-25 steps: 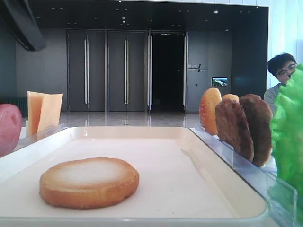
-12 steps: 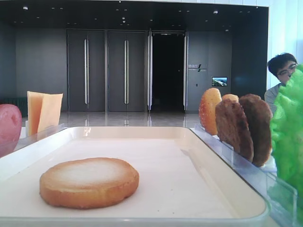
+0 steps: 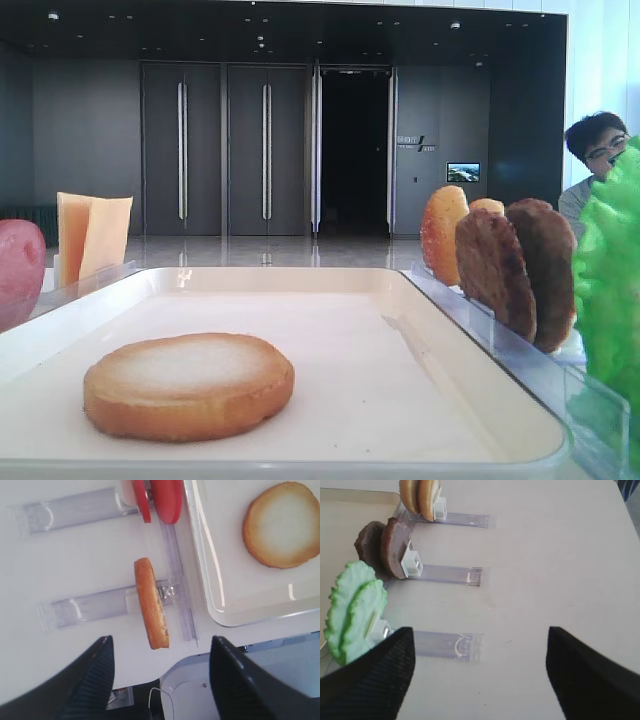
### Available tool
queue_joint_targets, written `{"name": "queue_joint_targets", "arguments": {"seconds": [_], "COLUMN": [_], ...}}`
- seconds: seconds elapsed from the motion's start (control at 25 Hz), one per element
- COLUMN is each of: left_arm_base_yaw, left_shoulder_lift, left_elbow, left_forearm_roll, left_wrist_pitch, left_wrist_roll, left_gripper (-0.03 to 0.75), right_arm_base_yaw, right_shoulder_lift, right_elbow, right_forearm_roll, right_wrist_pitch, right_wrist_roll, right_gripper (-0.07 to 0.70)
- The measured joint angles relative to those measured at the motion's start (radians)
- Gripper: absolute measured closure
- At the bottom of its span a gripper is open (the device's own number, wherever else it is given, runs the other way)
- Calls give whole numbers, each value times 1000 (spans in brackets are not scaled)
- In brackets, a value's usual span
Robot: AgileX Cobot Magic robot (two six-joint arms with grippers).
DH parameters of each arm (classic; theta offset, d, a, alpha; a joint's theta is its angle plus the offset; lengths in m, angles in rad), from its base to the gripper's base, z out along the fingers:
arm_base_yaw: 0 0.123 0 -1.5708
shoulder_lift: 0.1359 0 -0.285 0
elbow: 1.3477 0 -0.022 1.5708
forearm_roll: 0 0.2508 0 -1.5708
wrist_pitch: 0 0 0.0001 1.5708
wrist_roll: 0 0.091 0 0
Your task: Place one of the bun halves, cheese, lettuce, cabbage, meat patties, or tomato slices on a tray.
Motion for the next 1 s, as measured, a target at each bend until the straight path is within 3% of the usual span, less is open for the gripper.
{"name": "queue_joint_targets", "arguments": {"seconds": [0.12, 0.44, 0.56, 0.68, 1.0], "left_arm_base_yaw": [84, 416, 506, 546, 551], "left_shoulder_lift": [0, 0, 0, 0, -87], "left_elbow": [0, 0, 0, 0, 28], "left_forearm_roll": [1, -28, -35, -36, -69], "left_wrist_pitch": [0, 0, 1, 2, 3], "left_wrist_roll": [28, 189, 235, 264, 283], "left_gripper": [255, 255, 259, 261, 263], "right_arm_base_yaw": [0, 0, 0, 0, 0], "right_shoulder_lift": [0, 0, 0, 0, 0], "right_elbow": [0, 0, 0, 0, 0], "right_forearm_roll": [-2, 1, 2, 2, 2], "right_wrist_pitch": [0, 0, 0, 0, 0], "right_wrist_roll": [0, 0, 0, 0, 0], "right_gripper": [86, 86, 86, 86, 86]}}
